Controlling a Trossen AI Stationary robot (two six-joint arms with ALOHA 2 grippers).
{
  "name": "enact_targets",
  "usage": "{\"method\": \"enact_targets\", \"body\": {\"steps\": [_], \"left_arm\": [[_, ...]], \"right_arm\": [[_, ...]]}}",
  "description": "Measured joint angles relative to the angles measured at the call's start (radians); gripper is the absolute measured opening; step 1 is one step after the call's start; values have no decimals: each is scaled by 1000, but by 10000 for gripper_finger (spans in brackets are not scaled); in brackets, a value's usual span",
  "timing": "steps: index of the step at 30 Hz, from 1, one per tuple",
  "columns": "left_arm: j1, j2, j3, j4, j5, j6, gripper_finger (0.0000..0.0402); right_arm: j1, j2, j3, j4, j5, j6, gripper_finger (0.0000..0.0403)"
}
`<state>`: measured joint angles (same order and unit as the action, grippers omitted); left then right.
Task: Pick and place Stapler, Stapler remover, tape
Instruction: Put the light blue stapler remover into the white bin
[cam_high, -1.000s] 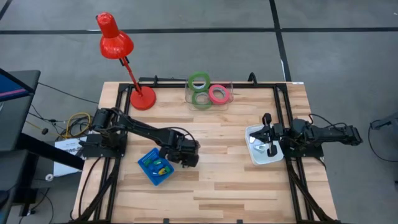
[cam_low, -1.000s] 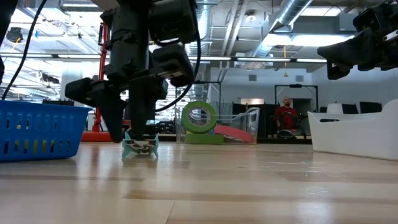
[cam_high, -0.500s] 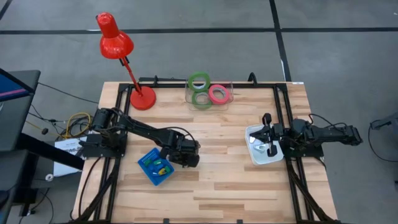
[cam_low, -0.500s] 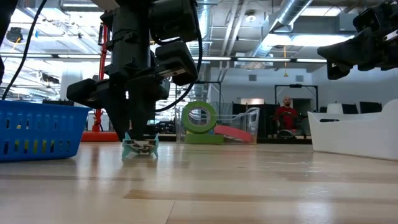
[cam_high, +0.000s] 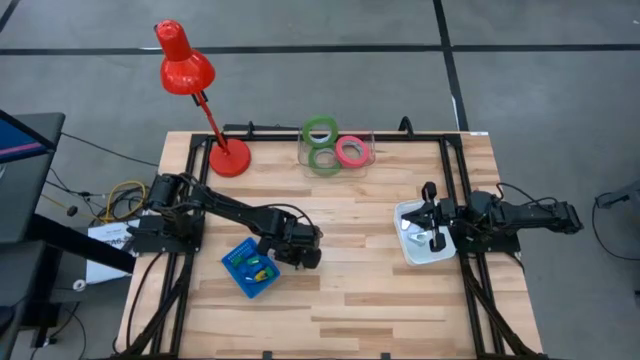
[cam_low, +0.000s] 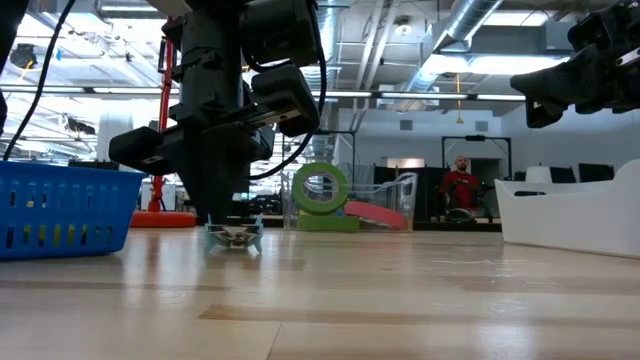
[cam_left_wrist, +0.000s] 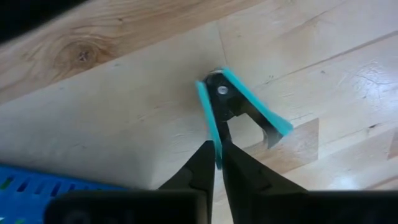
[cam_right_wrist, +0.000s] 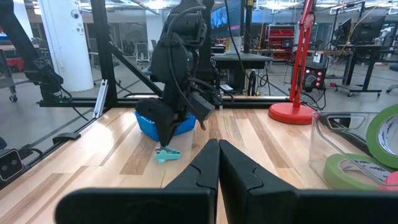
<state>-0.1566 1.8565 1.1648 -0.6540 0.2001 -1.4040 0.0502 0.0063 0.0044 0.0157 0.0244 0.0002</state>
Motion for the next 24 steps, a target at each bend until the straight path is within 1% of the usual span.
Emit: {"method": "enact_targets", "body": {"steps": [5, 16, 19, 24], "left_arm": [[0, 0, 0, 3, 0, 5, 6], [-1, -2, 0, 8, -1, 37, 3], [-1, -29, 0, 8, -4, 39, 3], [-1, -114, 1, 8, -24, 46, 3]], "right_arm": [[0, 0, 0, 0, 0, 0, 0], [0, 0, 0, 0, 0, 0, 0], [0, 0, 0, 0, 0, 0, 0], [0, 0, 0, 0, 0, 0, 0]]}}
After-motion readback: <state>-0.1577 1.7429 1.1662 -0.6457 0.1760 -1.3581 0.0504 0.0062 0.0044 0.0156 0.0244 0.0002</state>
